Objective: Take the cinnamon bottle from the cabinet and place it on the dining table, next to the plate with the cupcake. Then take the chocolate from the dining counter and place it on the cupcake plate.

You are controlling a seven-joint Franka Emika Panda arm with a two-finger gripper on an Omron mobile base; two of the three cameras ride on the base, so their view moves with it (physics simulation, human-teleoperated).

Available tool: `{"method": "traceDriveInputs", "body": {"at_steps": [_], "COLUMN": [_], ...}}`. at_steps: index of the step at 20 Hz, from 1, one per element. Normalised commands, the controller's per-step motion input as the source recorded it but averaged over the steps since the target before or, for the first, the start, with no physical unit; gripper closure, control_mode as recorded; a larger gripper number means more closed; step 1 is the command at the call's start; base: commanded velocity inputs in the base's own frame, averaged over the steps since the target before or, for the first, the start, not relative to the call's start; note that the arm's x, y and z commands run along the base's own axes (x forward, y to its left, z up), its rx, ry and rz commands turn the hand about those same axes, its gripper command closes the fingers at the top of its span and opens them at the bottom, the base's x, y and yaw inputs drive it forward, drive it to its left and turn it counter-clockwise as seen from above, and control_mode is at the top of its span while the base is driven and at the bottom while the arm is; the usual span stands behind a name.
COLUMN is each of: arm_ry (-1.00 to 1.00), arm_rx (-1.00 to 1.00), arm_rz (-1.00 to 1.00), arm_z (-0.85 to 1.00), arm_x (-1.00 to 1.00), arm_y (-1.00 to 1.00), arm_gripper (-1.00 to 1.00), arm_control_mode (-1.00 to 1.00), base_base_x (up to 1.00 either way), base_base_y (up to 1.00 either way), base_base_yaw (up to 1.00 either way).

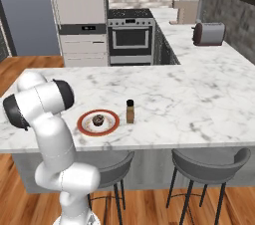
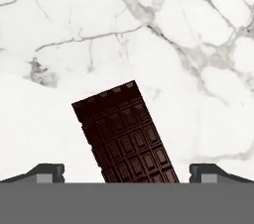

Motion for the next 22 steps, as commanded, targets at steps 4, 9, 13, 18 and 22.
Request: {"method": "traceDriveInputs", "body": {"at_steps": [4, 9, 13, 18, 22], "arm_ry": [0.08, 0.04, 0.00, 0.00, 0.01], "arm_rx": [0.00, 0.00, -0.01, -0.13, -0.04], "arm_rz": [0.08, 0.05, 0.03, 0.00, 0.00], "arm_z": [-0.25, -0.25, -0.27, -0.40, -0.50], "arm_x": [0.19, 0.11, 0.06, -0.01, -0.01], "arm_y": [0.01, 0.11, 0.11, 0.15, 0.05], "arm_gripper": [-1.00, -1.00, -1.00, -1.00, -1.00], "arm_control_mode": [-1.00, -1.00, -1.00, -1.00, -1.00], "base_base_x": [0.00, 0.00, 0.00, 0.00, 0.00], "base_base_y": [0.00, 0.00, 0.00, 0.00, 0.00], "base_base_yaw": [0.00, 0.00, 0.00, 0.00, 0.00]}}
